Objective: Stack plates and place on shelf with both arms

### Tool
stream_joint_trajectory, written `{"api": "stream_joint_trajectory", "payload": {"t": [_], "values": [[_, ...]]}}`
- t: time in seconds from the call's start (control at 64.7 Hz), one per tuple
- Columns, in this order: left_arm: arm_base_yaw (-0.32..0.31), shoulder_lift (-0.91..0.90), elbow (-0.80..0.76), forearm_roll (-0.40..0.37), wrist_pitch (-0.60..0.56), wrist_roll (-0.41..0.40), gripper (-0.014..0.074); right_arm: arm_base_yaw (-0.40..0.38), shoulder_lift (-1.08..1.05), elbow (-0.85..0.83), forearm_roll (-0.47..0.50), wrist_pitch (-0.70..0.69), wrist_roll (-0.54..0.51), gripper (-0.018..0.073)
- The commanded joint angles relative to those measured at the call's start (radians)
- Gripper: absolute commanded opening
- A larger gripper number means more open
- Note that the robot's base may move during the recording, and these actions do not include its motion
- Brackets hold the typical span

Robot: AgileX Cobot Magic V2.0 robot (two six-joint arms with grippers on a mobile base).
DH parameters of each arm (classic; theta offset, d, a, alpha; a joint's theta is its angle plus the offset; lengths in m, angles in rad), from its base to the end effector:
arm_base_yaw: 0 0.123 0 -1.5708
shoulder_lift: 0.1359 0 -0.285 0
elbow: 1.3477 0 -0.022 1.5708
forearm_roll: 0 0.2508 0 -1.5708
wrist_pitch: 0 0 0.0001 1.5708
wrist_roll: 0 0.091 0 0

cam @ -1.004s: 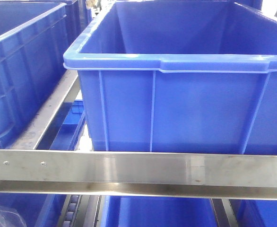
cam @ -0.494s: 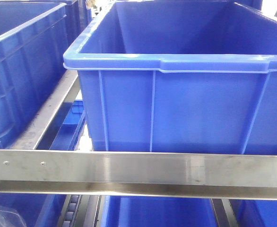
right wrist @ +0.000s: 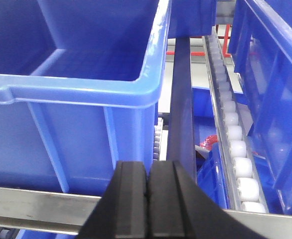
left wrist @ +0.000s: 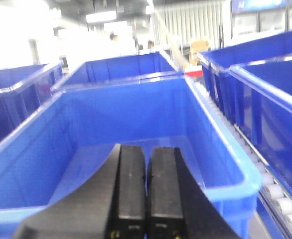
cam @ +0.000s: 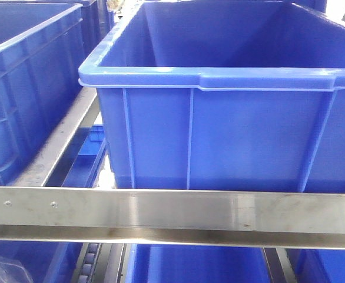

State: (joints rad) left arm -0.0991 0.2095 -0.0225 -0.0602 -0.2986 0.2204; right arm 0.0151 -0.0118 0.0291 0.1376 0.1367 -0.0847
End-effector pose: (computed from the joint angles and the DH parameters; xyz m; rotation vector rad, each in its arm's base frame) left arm 0.0726 -0.0056 0.2342 0.1646 1.3629 0.0656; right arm 0.0566 0.0026 0.1917 0.0156 1.6366 0.0664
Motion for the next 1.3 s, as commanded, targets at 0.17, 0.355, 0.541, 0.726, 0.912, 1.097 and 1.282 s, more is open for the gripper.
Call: {"api": "stream_joint_trajectory", "payload": {"t": [0.17, 0.355, 0.541, 0.726, 0.912, 1.097, 1.282], "values": [[0.002, -0.188, 0.034, 0.005, 0.073, -0.007, 0.0082, -0.005, -0.018, 0.0, -0.007, -0.094, -0.004, 0.0049], [0.002, -0.235, 0.034, 0.005, 0.202, -0.012, 0.0082, -0.005, -0.018, 0.0, -0.007, -0.093, -0.004, 0.0049], [0.002, -0.237, 0.034, 0.005, 0.258, -0.033, 0.0082, -0.005, -0.018, 0.0, -0.007, -0.093, -0.004, 0.0049], [0.002, -0.237, 0.034, 0.005, 0.283, -0.092, 0.0082, -0.005, -0.018, 0.0, -0.007, -0.093, -0.004, 0.0049], [0.008, -0.237, 0.034, -0.021, 0.329, -0.13, 0.0082, -0.005, -0.018, 0.0, -0.007, -0.093, -0.004, 0.0049], [0.048, -0.237, 0.034, -0.021, 0.314, -0.146, 0.0082, -0.005, -0.018, 0.0, -0.007, -0.093, -0.004, 0.0049], [0.011, -0.237, 0.034, -0.013, 0.32, -0.146, 0.0082, -0.005, -0.018, 0.0, -0.007, -0.093, -0.004, 0.0049]]}}
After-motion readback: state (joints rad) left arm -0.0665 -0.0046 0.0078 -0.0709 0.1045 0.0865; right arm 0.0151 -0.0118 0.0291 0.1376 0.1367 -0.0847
